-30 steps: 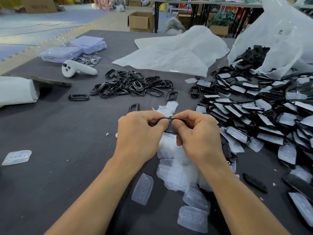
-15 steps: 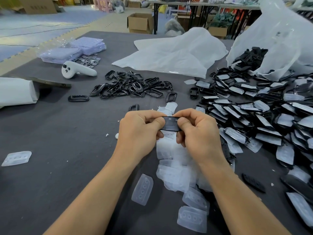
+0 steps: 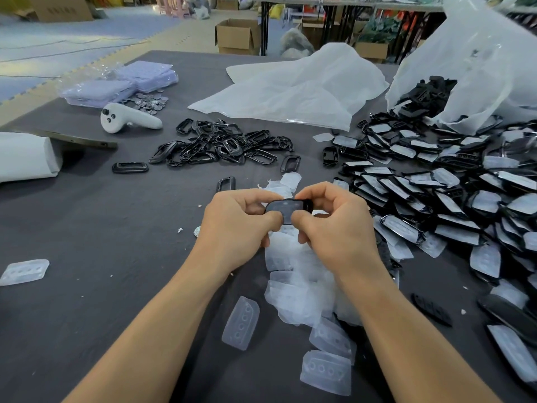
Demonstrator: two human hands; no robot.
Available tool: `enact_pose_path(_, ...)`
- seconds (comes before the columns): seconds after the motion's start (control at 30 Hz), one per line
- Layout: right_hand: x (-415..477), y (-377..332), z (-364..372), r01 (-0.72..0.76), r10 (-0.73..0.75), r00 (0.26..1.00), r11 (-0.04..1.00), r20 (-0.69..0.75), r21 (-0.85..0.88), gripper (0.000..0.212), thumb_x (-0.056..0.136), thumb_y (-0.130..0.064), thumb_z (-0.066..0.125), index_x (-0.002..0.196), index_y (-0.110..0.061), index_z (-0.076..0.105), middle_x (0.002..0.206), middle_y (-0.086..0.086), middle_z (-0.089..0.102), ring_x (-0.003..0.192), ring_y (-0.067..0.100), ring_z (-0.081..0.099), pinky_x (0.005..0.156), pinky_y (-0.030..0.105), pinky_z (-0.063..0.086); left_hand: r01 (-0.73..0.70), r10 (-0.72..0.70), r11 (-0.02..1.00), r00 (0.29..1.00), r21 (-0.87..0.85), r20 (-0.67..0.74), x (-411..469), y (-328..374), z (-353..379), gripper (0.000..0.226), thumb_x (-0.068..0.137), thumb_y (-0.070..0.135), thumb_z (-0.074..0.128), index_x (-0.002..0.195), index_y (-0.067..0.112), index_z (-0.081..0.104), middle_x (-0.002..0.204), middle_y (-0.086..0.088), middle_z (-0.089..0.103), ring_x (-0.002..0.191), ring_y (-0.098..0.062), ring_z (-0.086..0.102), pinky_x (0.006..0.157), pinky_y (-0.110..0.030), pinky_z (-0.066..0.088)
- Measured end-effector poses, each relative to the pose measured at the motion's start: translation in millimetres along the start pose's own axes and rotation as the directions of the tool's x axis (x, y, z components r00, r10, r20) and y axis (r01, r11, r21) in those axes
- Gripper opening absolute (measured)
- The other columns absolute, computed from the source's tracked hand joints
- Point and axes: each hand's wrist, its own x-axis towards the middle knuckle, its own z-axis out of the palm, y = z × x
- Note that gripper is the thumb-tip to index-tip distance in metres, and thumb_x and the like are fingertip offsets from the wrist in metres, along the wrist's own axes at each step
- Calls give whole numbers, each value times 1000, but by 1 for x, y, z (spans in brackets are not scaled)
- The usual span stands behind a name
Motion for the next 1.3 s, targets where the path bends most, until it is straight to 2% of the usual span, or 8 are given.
enact_pose_path(0.3,-10,-5,-3,251,-240,968,891,77,-378,49,75,-9,82,112,-39,69,64,-17,56,71,0,59,63,4,41,13,-15,995,1000,-103,-22,3,-3,0,37,82,-7,71,99,25,79,60,-16,64,44,-15,49,47,-20,42)
enact_pose_path(0.43,-3,-6,-12,253,-268,963,858,30,-447,42,74,-12,84,109,-33,74,69,-32,55,76,-7,53,67,2,36,2,-7,993,999,-115,-50,4,-4,2,18,83,15,77,95,28,80,63,-5,72,46,-12,53,50,-19,45)
enact_pose_path(0.53,5,-4,-32,186,-272,959,816,-79,-546,39,75,-13,84,108,-33,76,79,-26,60,84,6,56,79,19,47,-70,94,991,971,113,-219,8,-9,-4,11,80,46,76,89,40,79,66,13,74,50,0,56,55,-10,43)
enact_pose_path(0.63,16,3,-53,-23,-242,926,729,-289,-685,38,77,-16,81,113,-26,76,101,4,74,105,32,61,97,44,47,-23,171,928,912,371,-373,15,-12,-12,7,85,37,72,90,39,76,73,19,72,74,0,64,69,-15,45)
enact_pose_path(0.77,18,7,-61,-219,-130,897,699,-423,-681,53,84,-15,72,135,-17,62,139,9,62,134,30,47,114,45,28,88,149,770,938,632,-312,27,-22,-20,32,97,31,61,128,32,70,133,3,62,124,-24,49,98,-30,36)
enact_pose_path(0.97,3,-2,-22,156,-339,927,735,-158,-660,42,84,0,64,122,-17,71,127,3,68,128,20,46,111,29,26,-2,245,672,944,741,-220,27,-23,-22,33,97,17,61,126,25,72,124,-2,74,112,-35,62,94,-40,43)
enact_pose_path(1.1,-6,4,1,243,-224,969,754,108,-610,36,88,-5,64,118,-23,72,119,-1,66,120,18,51,100,17,31,5,297,669,915,743,-273,24,-22,-21,21,98,17,63,110,24,78,98,-10,79,90,-40,64,79,-34,35)
enact_pose_path(1.3,-8,5,8,256,-114,959,744,260,-617,33,94,-13,56,118,-29,72,101,-1,67,105,22,57,95,32,46,16,240,778,916,628,-320,27,-21,-22,17,97,27,60,98,30,77,91,3,77,93,-29,64,78,-33,41)
